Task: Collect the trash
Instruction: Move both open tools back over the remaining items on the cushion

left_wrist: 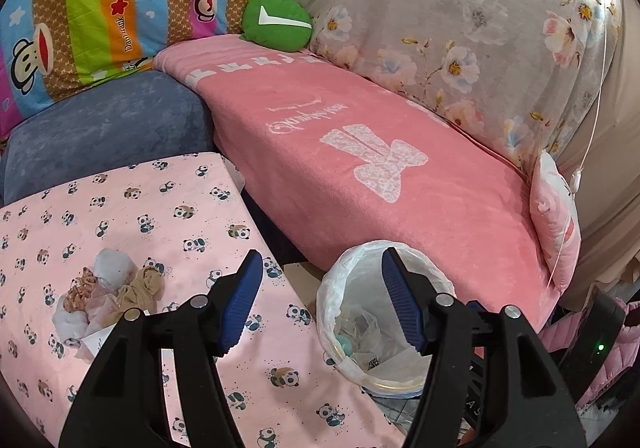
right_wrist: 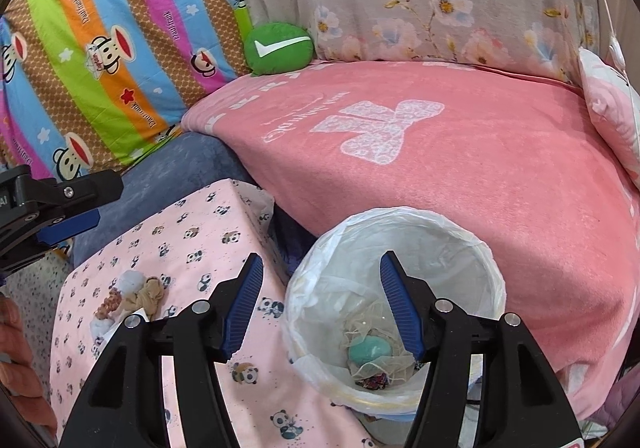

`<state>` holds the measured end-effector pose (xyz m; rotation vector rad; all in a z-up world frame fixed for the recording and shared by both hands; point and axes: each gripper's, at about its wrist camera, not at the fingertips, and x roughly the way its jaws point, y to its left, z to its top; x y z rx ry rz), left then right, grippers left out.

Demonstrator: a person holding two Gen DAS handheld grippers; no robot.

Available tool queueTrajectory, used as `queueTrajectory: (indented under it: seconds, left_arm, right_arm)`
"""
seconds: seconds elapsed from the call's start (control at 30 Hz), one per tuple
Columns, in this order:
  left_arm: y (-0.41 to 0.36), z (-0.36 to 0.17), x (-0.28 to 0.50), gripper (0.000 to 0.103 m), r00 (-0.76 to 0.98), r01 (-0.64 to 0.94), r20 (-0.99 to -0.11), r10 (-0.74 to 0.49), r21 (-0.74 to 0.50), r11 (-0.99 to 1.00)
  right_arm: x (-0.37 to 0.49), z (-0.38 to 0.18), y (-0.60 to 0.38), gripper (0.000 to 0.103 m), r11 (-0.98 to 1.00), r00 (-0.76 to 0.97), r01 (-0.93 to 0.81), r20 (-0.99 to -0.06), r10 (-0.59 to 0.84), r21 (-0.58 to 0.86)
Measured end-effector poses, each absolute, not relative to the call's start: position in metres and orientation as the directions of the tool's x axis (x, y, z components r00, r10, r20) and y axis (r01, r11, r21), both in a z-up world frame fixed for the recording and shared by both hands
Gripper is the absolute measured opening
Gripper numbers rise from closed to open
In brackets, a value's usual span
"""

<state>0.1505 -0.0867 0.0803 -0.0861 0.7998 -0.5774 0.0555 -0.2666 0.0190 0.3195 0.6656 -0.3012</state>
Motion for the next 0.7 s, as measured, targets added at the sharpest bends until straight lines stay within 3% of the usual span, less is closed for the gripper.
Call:
queueTrajectory:
  seconds: [0.7]
  left_arm:
    - [0.048,0.030,0.178,0.079,0.607,0.197,-0.720,-0.338,-0.276,0.941]
  right_arm:
    - [0.097,0.015,-0.161,0.060,0.973,0.741,0.172,-0.671,-0.022,0.158]
